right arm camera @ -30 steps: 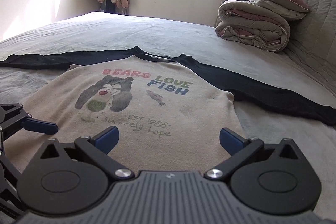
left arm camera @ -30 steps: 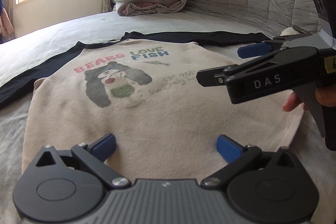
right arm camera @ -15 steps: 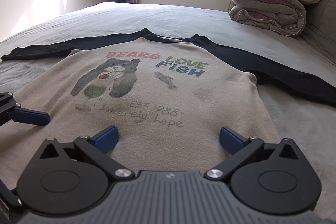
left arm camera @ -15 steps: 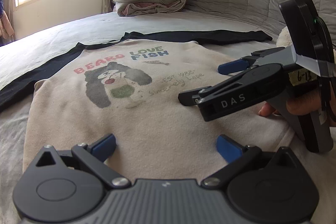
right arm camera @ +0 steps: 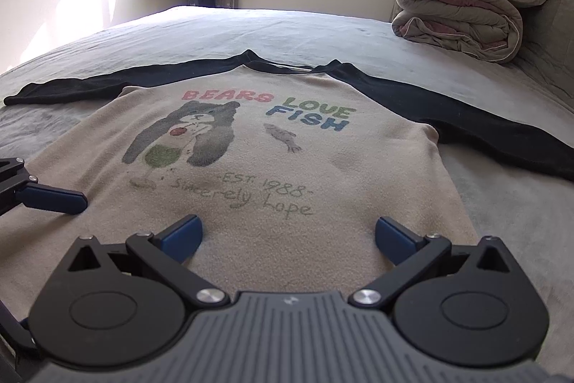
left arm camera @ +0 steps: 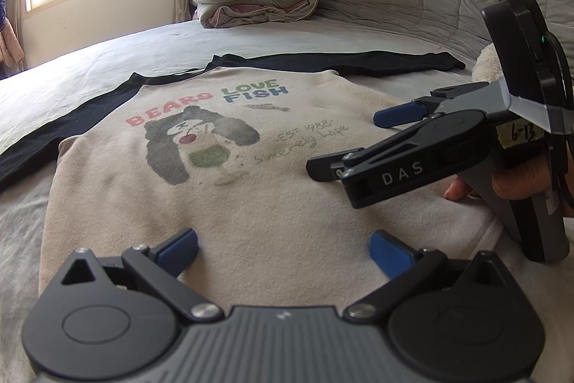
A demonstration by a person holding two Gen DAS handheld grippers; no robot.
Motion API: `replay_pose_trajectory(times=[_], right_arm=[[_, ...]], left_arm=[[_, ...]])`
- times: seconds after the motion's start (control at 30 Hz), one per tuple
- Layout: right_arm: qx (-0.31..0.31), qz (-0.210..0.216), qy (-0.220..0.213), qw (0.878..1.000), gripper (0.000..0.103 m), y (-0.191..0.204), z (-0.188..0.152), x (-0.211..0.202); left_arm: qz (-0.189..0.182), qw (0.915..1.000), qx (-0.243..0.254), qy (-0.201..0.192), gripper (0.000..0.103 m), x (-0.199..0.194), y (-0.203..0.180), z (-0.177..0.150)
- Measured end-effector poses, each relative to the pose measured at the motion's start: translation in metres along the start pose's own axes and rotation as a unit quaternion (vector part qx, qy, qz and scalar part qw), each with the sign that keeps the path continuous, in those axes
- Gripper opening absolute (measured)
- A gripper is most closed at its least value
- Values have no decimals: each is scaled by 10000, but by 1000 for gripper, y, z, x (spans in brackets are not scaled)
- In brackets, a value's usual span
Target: Fold clothes
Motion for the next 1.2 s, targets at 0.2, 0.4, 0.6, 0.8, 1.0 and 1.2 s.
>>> replay_pose_trajectory(times=[0.2,0.4,0.6,0.8,1.0,1.2], right_arm=[[-7,17,9,10000,103,0,0,-1],[-40,260,42,9996,103,-7,-1,-3],[-173,625,108,9978,103,-21,-8,-17],[-241,879,213,9956,103,-44,-24,-42],[-412,996,281,9938,103,-59,-44,-67],[-495,1184,201,9915,103,-61,-58,-86]], left_arm=[[0,10000,0,0,103,0,0,0],[-1,10000,0,-1,103,0,0,0],[-1,10000,0,-1,103,0,0,0],[1,10000,1,-2,103,0,-1,0],[3,10000,-4,-6,103,-1,-1,0],[17,10000,14,-6,103,-1,-1,0]])
Point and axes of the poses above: each gripper's, at about its wrist camera, not at the fingertips, and x roughly the way its jaws point, y to its left, z to its top, the point moved 1 cm from there along x, roughly the way its jaws point, and after that the axes turned 1 degree about z, right-handed, at the moved point
